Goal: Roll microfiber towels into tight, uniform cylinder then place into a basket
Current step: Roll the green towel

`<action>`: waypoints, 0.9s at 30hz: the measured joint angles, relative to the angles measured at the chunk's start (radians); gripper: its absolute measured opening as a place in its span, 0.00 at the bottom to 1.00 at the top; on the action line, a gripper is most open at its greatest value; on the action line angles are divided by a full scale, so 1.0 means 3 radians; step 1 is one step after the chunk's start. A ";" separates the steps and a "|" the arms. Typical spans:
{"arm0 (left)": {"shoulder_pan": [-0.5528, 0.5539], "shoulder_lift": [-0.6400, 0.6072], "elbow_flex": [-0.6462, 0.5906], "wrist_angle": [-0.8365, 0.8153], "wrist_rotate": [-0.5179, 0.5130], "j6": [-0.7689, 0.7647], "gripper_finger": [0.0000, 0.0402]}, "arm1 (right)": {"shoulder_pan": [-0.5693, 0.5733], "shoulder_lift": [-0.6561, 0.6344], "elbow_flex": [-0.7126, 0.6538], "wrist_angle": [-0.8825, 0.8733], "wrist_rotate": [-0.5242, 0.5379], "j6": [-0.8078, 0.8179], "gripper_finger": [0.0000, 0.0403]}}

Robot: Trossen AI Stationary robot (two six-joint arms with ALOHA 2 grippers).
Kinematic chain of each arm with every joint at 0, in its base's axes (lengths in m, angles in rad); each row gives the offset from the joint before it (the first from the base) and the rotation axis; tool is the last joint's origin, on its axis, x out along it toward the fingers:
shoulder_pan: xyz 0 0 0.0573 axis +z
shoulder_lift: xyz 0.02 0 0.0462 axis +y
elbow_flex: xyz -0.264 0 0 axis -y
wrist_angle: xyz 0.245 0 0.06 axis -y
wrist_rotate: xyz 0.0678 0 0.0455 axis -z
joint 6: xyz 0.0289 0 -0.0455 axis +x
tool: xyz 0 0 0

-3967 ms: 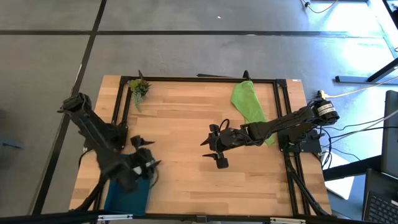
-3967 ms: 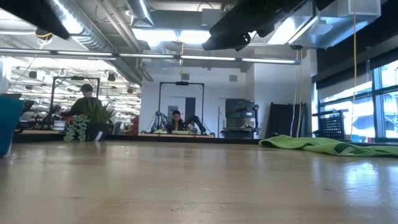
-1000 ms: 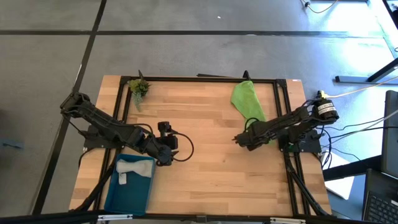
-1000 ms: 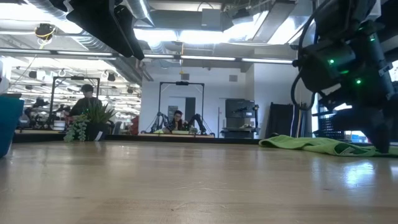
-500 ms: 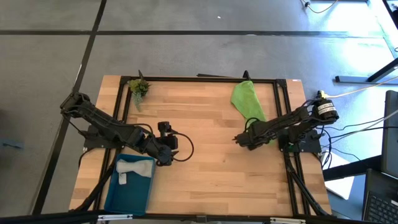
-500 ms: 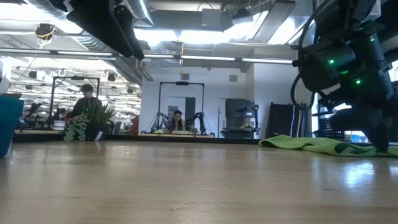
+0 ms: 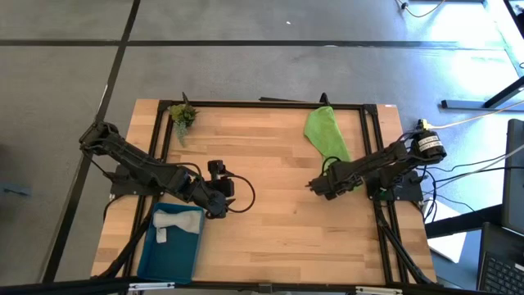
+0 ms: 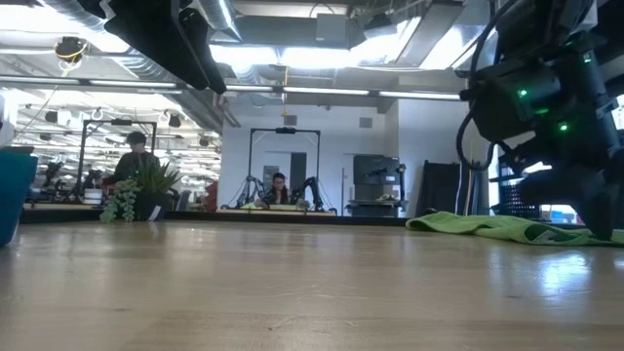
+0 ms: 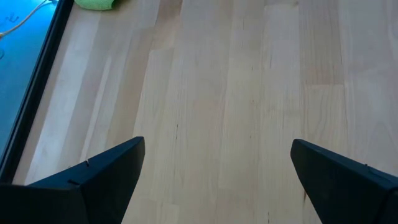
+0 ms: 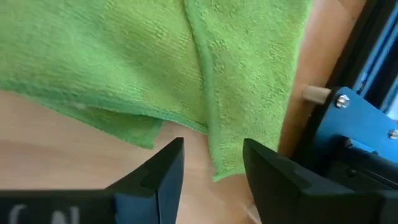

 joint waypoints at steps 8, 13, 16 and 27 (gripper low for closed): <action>0.0000 0.0000 0.0000 0.0000 0.0000 -0.0003 0.98 | 0.0047 0.0001 -0.0047 0.0003 -0.0278 0.0099 0.41; 0.0000 0.0000 0.0000 0.0000 0.0000 -0.0003 0.98 | 0.0042 -0.0023 -0.0290 0.0204 -0.0467 0.0137 0.41; 0.0000 0.0000 0.0000 0.0001 0.0000 -0.0003 0.98 | 0.0046 -0.0029 -0.0320 0.0213 -0.0387 0.0138 0.41; 0.0000 0.0000 0.0000 0.0015 0.0000 -0.0014 0.98 | 0.0046 -0.0004 -0.0266 0.0204 -0.0355 0.0006 0.22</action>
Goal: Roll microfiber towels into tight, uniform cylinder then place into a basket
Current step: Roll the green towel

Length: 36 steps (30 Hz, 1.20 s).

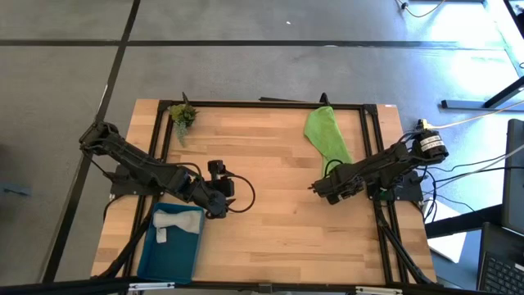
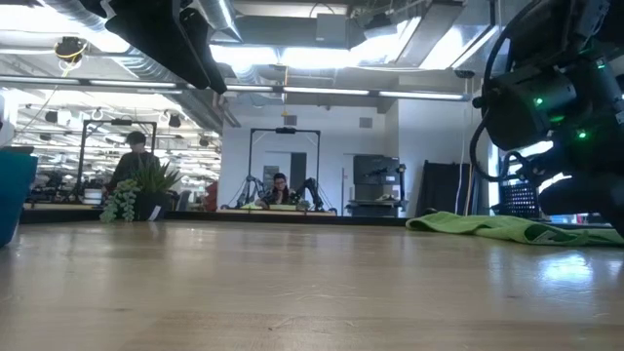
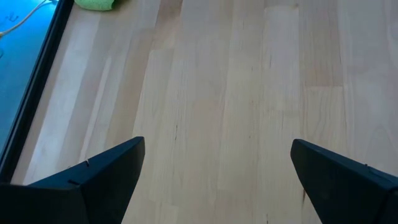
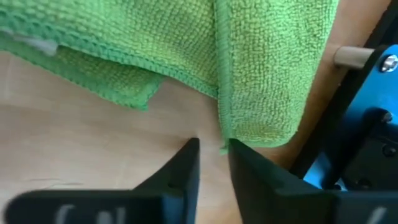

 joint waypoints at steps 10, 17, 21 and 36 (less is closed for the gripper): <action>0.0000 0.0000 0.0000 0.0000 0.0001 0.0002 0.98 | 0.0009 0.0006 -0.0061 0.0068 0.0069 -0.0111 0.02; 0.0000 0.0000 0.0000 0.0000 0.0001 0.0008 0.98 | 0.0157 0.0006 -0.0021 0.0134 0.0159 -0.0188 0.01; 0.0000 0.0000 0.0000 0.0000 0.0001 0.0011 0.98 | 0.0301 0.0017 0.0111 0.0227 0.0380 -0.0194 0.01; 0.0000 0.0000 0.0000 0.0000 0.0001 0.0010 0.98 | 0.0461 0.0010 0.1030 0.0205 0.1258 -0.0779 0.00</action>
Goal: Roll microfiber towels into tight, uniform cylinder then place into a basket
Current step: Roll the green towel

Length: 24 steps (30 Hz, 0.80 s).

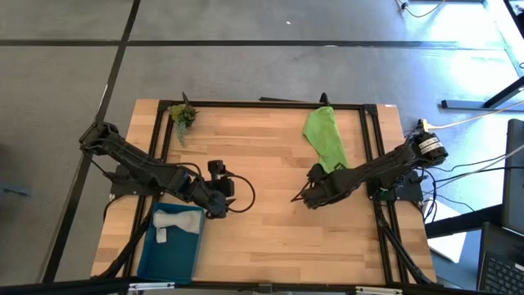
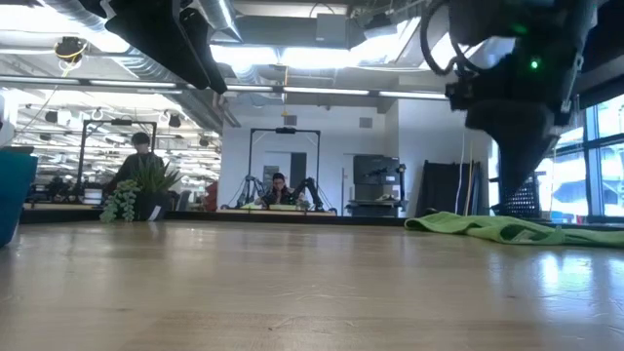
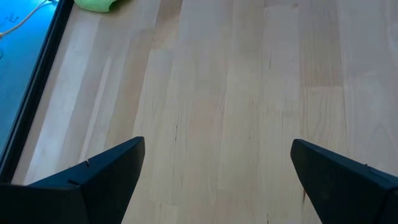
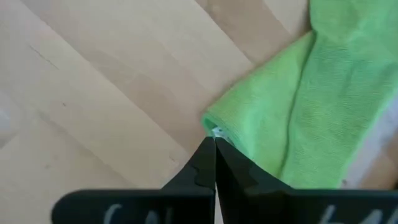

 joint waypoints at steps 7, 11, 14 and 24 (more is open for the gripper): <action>0.0000 0.0000 0.0000 0.0000 0.0000 0.0000 0.98 | 0.0040 -0.0004 0.0051 -0.0382 -0.0190 0.0362 0.03; 0.0000 0.0000 0.0000 0.0000 0.0000 -0.0001 0.98 | 0.0040 -0.0004 -0.0101 -0.0311 -0.0355 0.0361 0.07; 0.0000 0.0000 0.0000 0.0001 0.0000 -0.0003 0.98 | 0.0038 -0.0004 -0.0239 -0.0304 -0.0407 0.0362 0.10; 0.0000 0.0001 0.0000 0.0011 0.0004 0.0000 0.98 | -0.0055 -0.0004 -0.0335 -0.0441 -0.0780 0.0353 0.29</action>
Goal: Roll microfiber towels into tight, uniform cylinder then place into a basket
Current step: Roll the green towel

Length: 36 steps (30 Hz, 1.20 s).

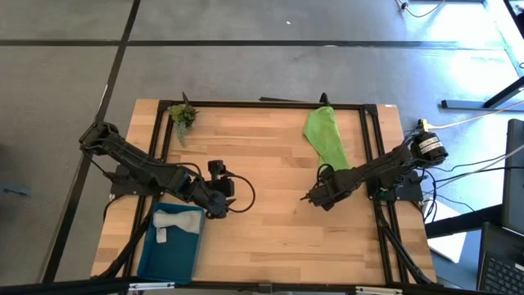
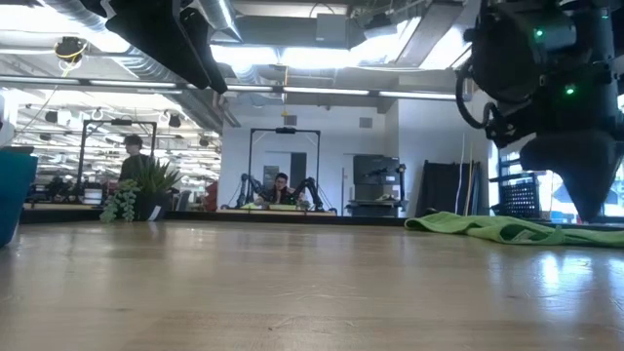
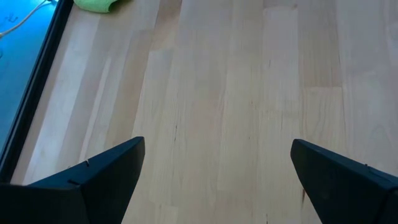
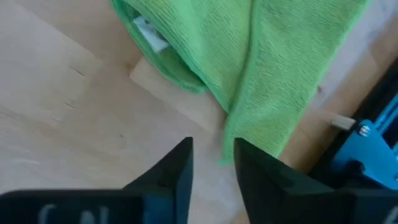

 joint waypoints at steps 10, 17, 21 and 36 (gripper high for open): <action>0.0000 0.0000 0.0000 0.0000 0.0003 0.0000 0.98 | 0.0000 -0.0003 -0.0287 0.0047 -0.0124 0.0262 0.36; 0.0000 0.0001 0.0000 -0.0001 0.0004 0.0001 0.98 | 0.0000 -0.0003 -0.0432 0.0246 -0.0155 0.0259 0.36; 0.0000 0.0000 0.0000 -0.0001 0.0004 0.0001 0.98 | 0.0000 -0.0003 -0.0454 0.0275 -0.0156 0.0257 0.36; 0.0000 0.0000 0.0000 -0.0001 0.0003 0.0001 0.98 | 0.0005 -0.0009 -0.0558 0.0398 -0.0217 0.0386 0.12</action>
